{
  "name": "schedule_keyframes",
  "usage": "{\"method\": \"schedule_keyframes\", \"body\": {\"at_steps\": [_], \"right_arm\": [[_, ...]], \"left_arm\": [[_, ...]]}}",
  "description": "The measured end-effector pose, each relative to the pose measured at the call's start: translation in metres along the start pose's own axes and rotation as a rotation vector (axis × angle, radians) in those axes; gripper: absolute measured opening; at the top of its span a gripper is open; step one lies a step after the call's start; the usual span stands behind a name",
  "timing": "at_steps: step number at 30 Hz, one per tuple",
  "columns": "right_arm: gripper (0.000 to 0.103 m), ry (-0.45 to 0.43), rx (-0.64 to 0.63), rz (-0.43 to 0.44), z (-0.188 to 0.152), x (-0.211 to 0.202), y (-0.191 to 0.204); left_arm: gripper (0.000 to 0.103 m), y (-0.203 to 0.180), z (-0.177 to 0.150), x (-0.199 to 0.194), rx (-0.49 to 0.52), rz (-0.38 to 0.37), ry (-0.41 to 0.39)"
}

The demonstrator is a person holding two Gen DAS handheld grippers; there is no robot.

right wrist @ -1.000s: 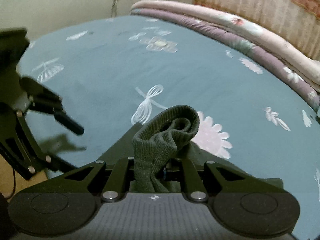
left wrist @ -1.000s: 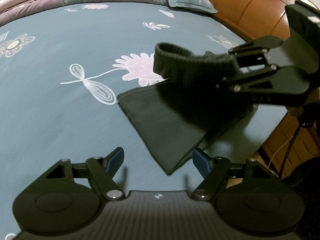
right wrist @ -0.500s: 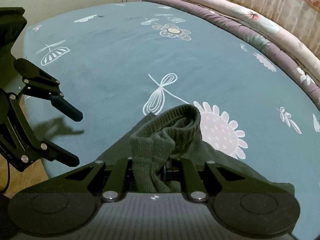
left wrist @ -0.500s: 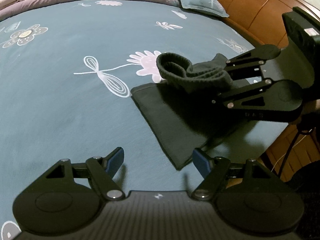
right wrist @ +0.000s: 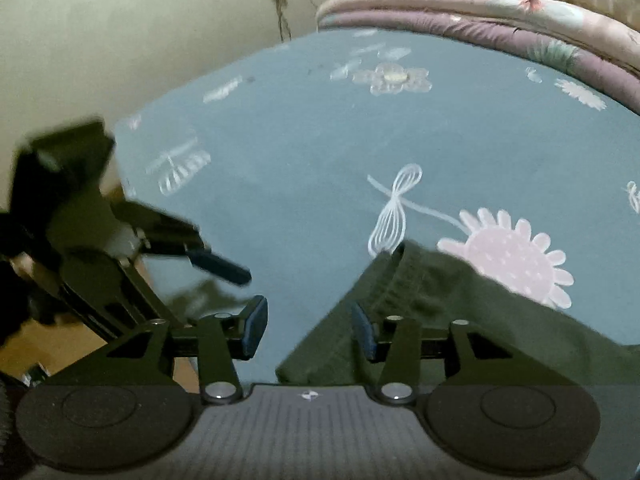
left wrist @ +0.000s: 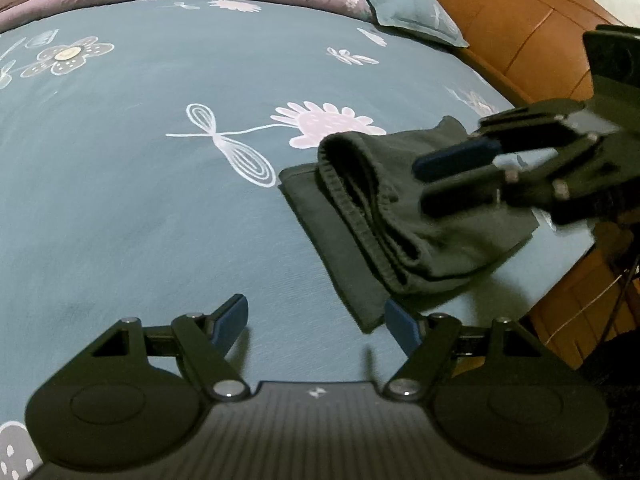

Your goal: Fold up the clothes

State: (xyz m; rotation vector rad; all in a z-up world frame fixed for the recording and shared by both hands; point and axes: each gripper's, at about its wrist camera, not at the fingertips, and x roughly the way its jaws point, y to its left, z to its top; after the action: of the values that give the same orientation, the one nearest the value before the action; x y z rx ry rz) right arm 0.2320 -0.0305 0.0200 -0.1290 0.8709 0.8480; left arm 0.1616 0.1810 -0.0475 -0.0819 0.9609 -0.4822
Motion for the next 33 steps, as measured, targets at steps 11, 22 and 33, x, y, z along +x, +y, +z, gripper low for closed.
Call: {"method": "schedule_keyframes", "body": {"at_steps": [11, 22, 33], "right_arm": [[0.021, 0.052, 0.060, -0.213, -0.013, 0.035, -0.037], [0.014, 0.069, 0.079, -0.221, -0.012, 0.024, -0.026], [0.023, 0.004, 0.453, -0.543, -0.118, -0.088, -0.060]], "left_arm": [[0.076, 0.006, -0.003, 0.005, -0.006, -0.035, 0.001], [0.076, 0.004, 0.017, 0.002, 0.034, -0.096, -0.023], [0.077, -0.082, 0.087, 0.053, 0.339, -0.307, -0.021]]}}
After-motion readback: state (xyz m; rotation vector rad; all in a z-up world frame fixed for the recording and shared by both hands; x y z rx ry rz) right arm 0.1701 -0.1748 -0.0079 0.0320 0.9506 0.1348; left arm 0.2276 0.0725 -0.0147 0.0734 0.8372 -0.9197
